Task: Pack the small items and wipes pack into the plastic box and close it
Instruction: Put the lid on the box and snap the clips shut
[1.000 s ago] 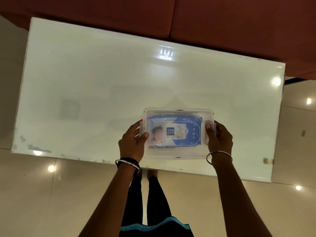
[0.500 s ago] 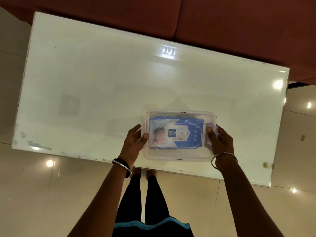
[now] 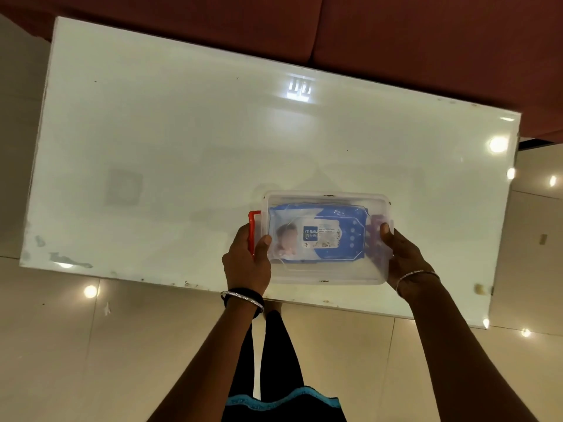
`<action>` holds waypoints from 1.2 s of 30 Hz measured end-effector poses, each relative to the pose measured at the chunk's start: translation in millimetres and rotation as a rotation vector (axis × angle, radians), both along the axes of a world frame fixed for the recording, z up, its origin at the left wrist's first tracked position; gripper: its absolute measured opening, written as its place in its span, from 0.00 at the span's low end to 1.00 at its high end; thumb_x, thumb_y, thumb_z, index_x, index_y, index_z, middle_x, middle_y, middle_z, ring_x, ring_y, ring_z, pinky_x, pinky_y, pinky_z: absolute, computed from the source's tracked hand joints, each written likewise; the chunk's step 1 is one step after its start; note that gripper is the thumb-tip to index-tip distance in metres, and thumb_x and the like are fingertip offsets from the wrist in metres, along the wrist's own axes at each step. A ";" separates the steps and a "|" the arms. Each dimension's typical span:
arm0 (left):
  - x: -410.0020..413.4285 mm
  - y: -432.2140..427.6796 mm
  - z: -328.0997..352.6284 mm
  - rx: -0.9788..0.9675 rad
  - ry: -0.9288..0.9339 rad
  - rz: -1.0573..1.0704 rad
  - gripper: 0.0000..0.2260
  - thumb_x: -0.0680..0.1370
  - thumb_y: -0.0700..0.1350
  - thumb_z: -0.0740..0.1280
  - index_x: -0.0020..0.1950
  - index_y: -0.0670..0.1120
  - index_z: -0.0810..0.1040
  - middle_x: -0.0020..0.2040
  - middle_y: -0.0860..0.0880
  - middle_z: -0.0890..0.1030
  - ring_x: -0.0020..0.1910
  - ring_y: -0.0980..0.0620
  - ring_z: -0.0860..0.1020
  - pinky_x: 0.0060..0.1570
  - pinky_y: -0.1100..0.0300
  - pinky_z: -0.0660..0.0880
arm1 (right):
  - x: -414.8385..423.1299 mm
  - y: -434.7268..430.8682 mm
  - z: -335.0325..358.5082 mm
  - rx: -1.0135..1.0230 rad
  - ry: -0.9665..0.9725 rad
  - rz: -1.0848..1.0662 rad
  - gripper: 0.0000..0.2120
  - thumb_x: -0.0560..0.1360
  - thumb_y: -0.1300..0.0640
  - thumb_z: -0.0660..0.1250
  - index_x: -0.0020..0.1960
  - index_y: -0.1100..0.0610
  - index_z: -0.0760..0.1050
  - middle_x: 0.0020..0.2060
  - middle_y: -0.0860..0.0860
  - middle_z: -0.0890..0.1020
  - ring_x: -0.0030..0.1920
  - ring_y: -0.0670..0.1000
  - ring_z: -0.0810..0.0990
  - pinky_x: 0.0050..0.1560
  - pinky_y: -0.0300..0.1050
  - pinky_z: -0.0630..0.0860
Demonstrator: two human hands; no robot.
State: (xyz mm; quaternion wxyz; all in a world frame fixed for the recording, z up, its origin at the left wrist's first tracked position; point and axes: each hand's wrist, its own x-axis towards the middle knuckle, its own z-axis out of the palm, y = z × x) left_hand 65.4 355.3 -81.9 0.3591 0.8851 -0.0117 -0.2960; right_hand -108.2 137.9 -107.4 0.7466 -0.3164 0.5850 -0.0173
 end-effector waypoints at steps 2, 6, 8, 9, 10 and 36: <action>-1.2 -1.1 0.2 0.027 -0.049 -0.009 0.18 0.78 0.47 0.65 0.64 0.41 0.74 0.57 0.42 0.82 0.54 0.42 0.80 0.56 0.52 0.75 | -1.0 -4.1 -1.9 0.039 0.011 -0.014 0.28 0.69 0.48 0.73 0.66 0.57 0.77 0.64 0.57 0.79 0.63 0.59 0.78 0.64 0.58 0.74; -6.0 -2.1 2.6 0.054 -0.144 -0.033 0.18 0.78 0.47 0.64 0.66 0.41 0.74 0.55 0.42 0.83 0.50 0.40 0.82 0.52 0.53 0.76 | 1.0 -11.5 -1.5 0.121 -0.008 -0.002 0.23 0.70 0.51 0.72 0.64 0.57 0.79 0.55 0.54 0.84 0.55 0.54 0.83 0.55 0.50 0.81; -9.6 -4.5 4.2 0.080 -0.186 -0.049 0.18 0.79 0.46 0.63 0.68 0.43 0.73 0.54 0.42 0.84 0.48 0.39 0.82 0.50 0.51 0.77 | 2.8 -14.6 0.6 0.117 -0.026 0.023 0.16 0.71 0.52 0.70 0.57 0.55 0.83 0.53 0.53 0.85 0.52 0.52 0.84 0.53 0.47 0.82; -11.2 -5.4 4.5 0.101 -0.200 -0.063 0.19 0.79 0.46 0.62 0.69 0.44 0.72 0.52 0.42 0.84 0.46 0.39 0.83 0.49 0.49 0.78 | 3.8 -15.2 1.4 0.105 -0.030 0.036 0.14 0.71 0.53 0.70 0.54 0.55 0.84 0.52 0.53 0.86 0.52 0.52 0.85 0.52 0.46 0.83; -12.4 -6.7 4.8 0.123 -0.207 -0.077 0.19 0.80 0.46 0.61 0.71 0.45 0.70 0.50 0.42 0.85 0.44 0.39 0.83 0.48 0.49 0.78 | 4.2 -16.1 2.4 0.087 -0.028 0.046 0.12 0.70 0.54 0.70 0.52 0.54 0.85 0.50 0.52 0.86 0.50 0.51 0.85 0.51 0.45 0.83; 12.1 6.2 1.5 -0.086 -0.225 -0.186 0.20 0.79 0.45 0.64 0.70 0.44 0.71 0.31 0.46 0.79 0.25 0.61 0.66 0.31 0.75 0.66 | 40.7 49.8 15.5 -1.080 0.713 0.220 0.17 0.78 0.48 0.66 0.61 0.58 0.81 0.49 0.59 0.87 0.49 0.60 0.85 0.50 0.40 0.73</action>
